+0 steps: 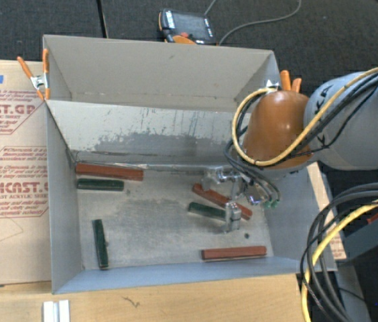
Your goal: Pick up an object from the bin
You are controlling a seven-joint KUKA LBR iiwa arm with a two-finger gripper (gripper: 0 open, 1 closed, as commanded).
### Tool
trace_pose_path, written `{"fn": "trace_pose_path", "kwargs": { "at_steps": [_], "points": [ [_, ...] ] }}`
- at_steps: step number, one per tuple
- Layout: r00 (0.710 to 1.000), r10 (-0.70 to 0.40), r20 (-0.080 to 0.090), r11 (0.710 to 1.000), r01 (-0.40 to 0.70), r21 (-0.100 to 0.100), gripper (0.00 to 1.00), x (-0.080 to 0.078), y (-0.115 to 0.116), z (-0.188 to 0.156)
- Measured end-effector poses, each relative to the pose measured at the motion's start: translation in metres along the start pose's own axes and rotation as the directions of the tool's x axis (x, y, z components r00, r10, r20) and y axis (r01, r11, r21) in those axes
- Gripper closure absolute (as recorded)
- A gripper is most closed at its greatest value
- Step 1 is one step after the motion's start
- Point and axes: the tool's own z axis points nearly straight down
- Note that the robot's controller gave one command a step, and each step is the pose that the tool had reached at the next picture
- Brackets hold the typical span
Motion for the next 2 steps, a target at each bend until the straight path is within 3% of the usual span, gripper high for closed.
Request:
{"fn": "trace_pose_path", "kwargs": {
  "at_steps": [1, 2],
  "points": [
    [1.0, -0.003, 0.0, 1.0, 0.003, -0.004, 1.0, -0.0005, 0.0042, -0.0004],
    [1.0, -0.003, -0.001, 1.0, 0.003, -0.004, 0.0, -0.0004, 0.0042, -0.0004]
  ]
}}
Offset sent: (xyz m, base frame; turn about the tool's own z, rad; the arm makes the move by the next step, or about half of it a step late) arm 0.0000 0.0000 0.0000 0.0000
